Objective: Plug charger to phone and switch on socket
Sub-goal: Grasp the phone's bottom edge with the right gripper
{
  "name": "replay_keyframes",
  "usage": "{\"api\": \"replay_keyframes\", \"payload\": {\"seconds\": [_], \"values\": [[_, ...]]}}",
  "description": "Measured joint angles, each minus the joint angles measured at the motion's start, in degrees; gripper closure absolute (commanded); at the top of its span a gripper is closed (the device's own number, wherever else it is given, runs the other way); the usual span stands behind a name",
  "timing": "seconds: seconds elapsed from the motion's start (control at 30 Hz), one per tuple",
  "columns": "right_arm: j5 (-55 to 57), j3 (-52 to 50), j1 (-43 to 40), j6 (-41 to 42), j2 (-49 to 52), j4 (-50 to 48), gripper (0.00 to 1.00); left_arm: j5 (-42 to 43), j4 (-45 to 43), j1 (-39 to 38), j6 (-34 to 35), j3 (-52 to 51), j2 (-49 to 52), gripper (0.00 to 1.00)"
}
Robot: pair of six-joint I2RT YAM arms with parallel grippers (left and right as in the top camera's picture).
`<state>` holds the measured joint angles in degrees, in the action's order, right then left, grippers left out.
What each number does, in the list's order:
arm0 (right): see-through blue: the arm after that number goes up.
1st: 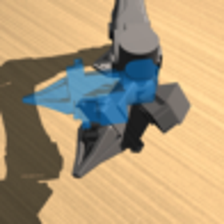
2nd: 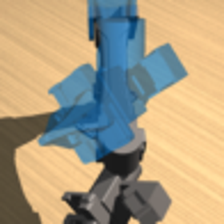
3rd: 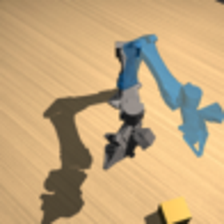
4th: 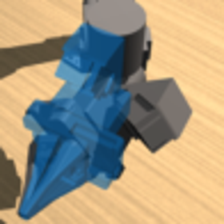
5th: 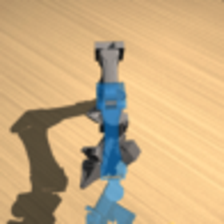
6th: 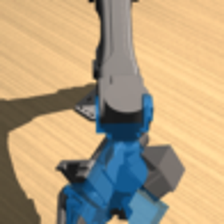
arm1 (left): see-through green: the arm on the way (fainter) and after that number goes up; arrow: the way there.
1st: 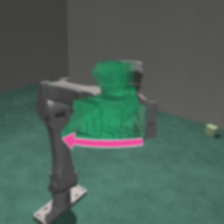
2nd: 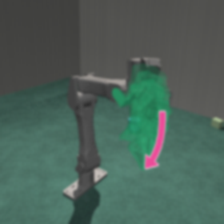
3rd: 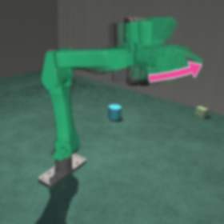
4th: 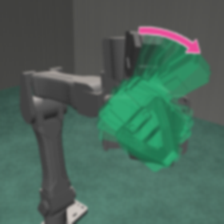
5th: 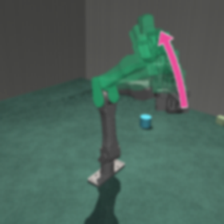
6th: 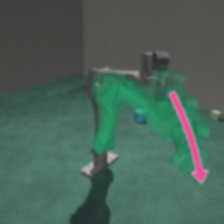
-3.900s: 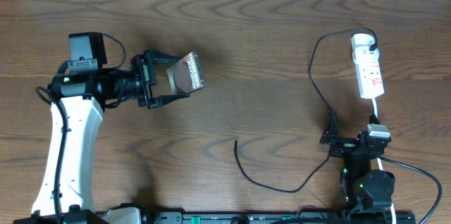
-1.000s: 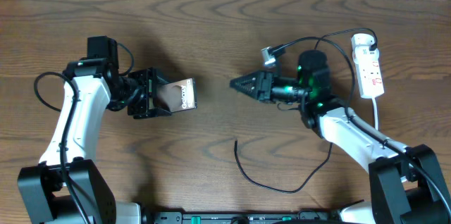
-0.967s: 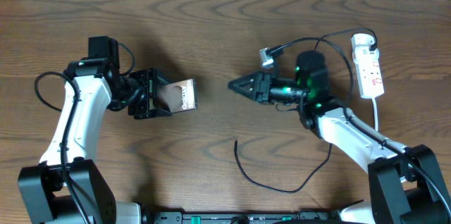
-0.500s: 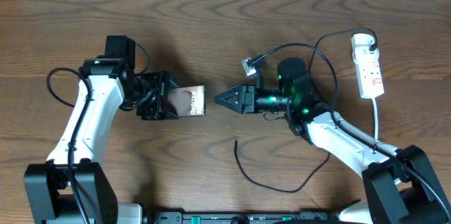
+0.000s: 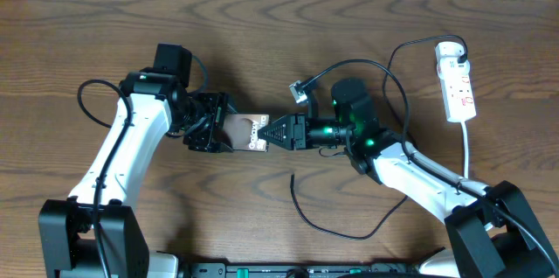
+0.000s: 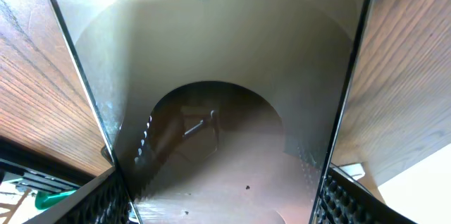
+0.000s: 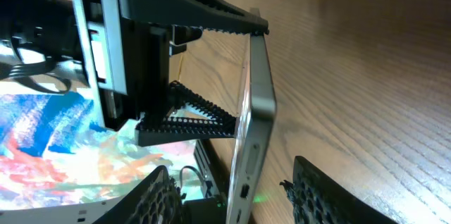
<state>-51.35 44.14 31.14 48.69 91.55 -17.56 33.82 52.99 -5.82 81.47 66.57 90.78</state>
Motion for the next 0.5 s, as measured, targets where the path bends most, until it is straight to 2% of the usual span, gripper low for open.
{"api": "replay_keyframes", "payload": {"seconds": [0.27, 0.5], "values": [[3.10, 0.00, 2.69, -0.85, 0.00, 2.08, 0.50, -0.79, -0.66, -1.95, 1.25, 0.00, 0.00, 0.93], [5.81, 0.00, 3.74, -1.20, 0.00, 2.12, 0.56, -0.83, -0.68, -3.43, 2.78, 0.00, 0.00, 0.93]]}}
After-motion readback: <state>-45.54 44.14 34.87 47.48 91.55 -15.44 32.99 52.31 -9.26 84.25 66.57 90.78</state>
